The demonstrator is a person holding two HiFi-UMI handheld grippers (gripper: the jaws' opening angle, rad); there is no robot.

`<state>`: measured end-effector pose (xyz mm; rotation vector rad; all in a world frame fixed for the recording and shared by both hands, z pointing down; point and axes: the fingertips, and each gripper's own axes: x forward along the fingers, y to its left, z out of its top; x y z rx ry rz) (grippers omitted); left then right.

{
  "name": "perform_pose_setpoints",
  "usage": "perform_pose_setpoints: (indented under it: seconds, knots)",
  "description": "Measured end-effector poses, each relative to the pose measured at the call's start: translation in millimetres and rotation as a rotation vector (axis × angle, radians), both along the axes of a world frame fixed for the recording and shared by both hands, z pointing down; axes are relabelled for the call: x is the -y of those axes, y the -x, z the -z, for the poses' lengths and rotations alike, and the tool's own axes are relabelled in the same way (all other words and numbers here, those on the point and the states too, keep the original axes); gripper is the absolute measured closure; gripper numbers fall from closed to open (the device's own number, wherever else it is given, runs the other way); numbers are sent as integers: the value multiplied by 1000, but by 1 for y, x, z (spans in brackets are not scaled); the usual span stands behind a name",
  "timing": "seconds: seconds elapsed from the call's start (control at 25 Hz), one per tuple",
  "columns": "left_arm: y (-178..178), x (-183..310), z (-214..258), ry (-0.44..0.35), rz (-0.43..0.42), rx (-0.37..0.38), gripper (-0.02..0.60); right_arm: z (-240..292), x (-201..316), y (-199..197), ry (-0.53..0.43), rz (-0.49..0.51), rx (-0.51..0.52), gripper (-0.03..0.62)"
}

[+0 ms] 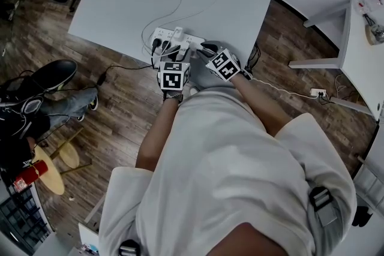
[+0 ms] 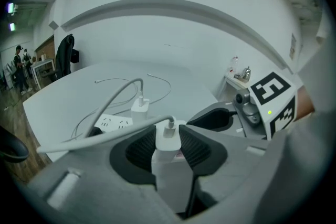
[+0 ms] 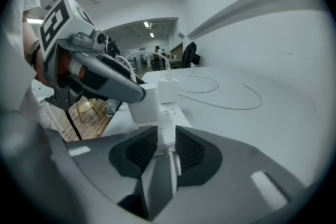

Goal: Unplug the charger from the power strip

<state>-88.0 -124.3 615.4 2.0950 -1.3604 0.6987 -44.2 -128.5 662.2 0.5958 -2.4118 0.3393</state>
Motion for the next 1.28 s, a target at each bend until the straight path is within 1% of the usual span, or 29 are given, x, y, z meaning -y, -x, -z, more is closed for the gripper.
perform_pose_setpoints:
  seconds: [0.16, 0.24, 0.32, 0.44, 0.52, 0.6, 0.64, 0.72, 0.88, 0.92, 0.96, 1.0, 1.04, 1.08, 1.2, 1.28]
  knots:
    - [5, 0, 1, 12, 64, -110, 439, 0, -2, 0, -3, 10, -6, 487]
    - [6, 0, 1, 10, 70, -122, 439, 2, -2, 2, -9, 15, -6, 487]
    - [6, -1, 2, 6, 51, -87, 439, 2, -2, 2, -4, 18, -11, 487]
    - [0, -2, 2, -5, -12, 22, 440, 3, -2, 3, -5, 19, -3, 487]
    - [-3, -2, 3, -12, -46, 80, 442, 3, -2, 2, -8, 19, 1, 487]
    - [-4, -1, 3, -18, -64, 106, 442, 3, -2, 2, -11, 19, -1, 487]
    - [-4, -1, 2, -16, -61, 102, 442, 2, -1, 2, -11, 17, -3, 487]
    - [-2, 0, 1, -7, -34, 54, 440, 1, 0, 2, -4, 11, -4, 487]
    - [5, -1, 2, 10, 56, -102, 439, 2, -1, 2, -5, 8, 2, 487]
    - [7, -1, 3, 11, 71, -131, 439, 3, -1, 3, -6, 10, 4, 487]
    - [7, -1, 4, 11, 78, -147, 437, 4, -1, 3, -8, 13, 4, 487]
    - [7, -1, 4, 8, 75, -148, 437, 5, -1, 3, -8, 15, 1, 487]
    - [7, -1, 4, 4, 63, -131, 439, 4, -1, 3, -7, 16, -2, 487]
    - [5, -1, 4, -2, 42, -97, 439, 3, -1, 2, -4, 16, -3, 487]
    - [-1, -1, 4, -16, -31, 24, 440, -1, -2, 1, 1, 13, -6, 487]
    - [-3, -2, 3, -17, -57, 69, 442, 1, -2, 1, 0, 12, -7, 487]
